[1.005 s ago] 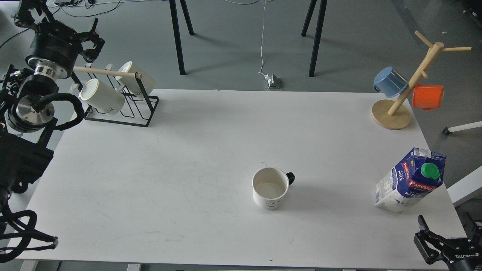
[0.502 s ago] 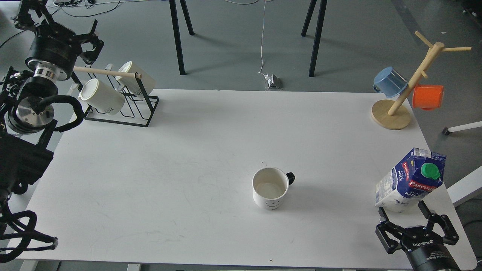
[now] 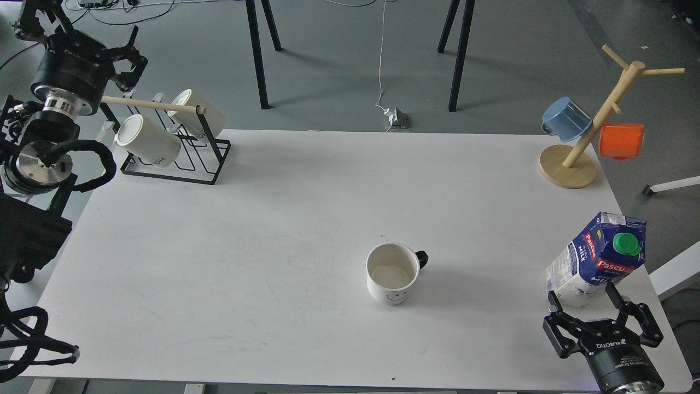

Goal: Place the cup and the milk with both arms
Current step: 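Bring the right gripper down in front of the milk carton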

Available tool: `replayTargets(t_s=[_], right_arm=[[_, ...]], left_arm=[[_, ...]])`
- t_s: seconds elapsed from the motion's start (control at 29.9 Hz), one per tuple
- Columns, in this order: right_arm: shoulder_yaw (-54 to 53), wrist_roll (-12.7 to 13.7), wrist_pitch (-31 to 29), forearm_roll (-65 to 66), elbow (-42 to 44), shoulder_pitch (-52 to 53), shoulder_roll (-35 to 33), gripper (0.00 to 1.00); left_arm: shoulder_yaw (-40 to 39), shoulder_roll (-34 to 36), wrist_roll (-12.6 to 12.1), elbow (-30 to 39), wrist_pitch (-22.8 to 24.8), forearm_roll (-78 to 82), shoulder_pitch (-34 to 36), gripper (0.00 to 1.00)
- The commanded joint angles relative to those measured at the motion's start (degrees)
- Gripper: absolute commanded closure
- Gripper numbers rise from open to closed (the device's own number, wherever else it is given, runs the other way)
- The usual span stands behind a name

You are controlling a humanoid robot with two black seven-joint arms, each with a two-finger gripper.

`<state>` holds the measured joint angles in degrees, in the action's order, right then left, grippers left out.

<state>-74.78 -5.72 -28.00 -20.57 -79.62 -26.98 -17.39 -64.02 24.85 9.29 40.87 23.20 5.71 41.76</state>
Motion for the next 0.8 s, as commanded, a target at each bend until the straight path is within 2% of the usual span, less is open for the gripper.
replayTargets(t_s=[0.0, 0.77], right_arm=[[0.07, 0.00, 0.00, 0.00, 0.35, -0.18, -0.01, 0.01], [-3.27, 0.00, 0.00, 0.00, -0.18, -2.02, -0.45, 0.01]], left_arm=[[0.03, 0.02, 0.02, 0.00, 0.00, 0.00, 0.08, 0.00], [0.03, 0.81, 0.02, 0.00, 1.41, 0.09, -1.15, 0.00]])
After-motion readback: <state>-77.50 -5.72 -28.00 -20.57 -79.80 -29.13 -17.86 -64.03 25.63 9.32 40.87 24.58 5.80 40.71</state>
